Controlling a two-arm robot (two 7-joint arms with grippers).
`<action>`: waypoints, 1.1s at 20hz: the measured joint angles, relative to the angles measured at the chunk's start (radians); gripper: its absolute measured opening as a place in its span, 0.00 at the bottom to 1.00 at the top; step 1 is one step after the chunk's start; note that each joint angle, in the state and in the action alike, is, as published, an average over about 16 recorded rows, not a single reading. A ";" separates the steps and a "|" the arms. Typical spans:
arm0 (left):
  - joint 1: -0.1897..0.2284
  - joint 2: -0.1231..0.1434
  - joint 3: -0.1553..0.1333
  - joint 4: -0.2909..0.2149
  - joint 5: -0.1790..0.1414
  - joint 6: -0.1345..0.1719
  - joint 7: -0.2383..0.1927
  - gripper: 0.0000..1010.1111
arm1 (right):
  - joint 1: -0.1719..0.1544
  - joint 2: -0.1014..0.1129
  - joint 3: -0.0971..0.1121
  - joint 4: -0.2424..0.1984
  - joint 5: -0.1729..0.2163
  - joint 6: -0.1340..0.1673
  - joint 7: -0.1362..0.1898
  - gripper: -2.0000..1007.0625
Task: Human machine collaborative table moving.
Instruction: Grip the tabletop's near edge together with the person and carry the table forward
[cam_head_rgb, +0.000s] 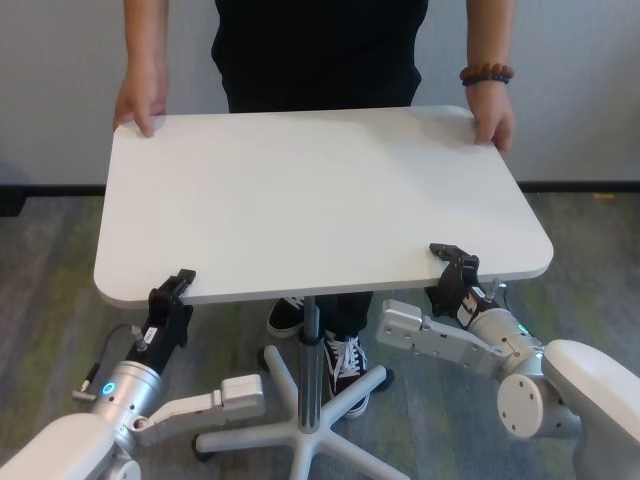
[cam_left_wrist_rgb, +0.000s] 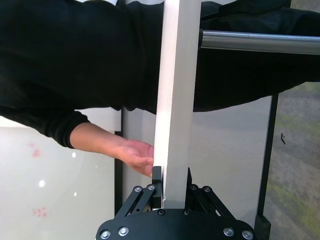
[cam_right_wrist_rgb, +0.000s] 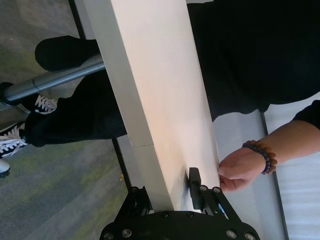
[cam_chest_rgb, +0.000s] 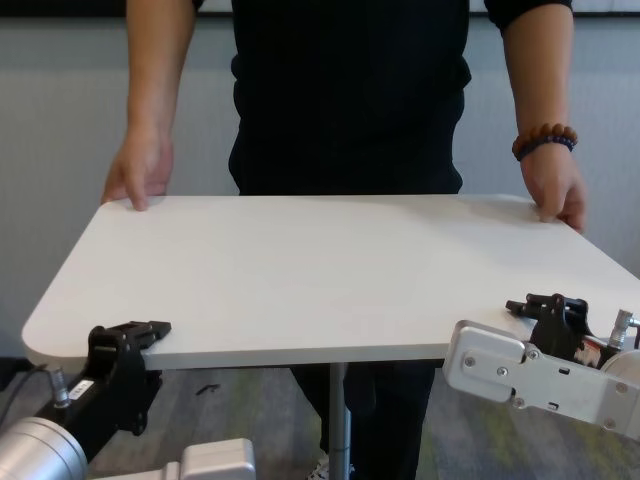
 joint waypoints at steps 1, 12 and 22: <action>0.001 0.000 0.000 0.000 0.000 0.000 0.000 0.23 | 0.000 0.000 0.000 0.000 0.000 0.000 0.000 0.35; 0.005 0.000 -0.003 -0.004 -0.004 -0.001 0.000 0.23 | 0.000 0.000 0.000 0.000 0.000 0.001 0.001 0.35; 0.003 0.000 -0.001 -0.002 -0.004 -0.003 0.000 0.23 | 0.000 0.000 0.000 0.000 0.000 0.001 0.001 0.35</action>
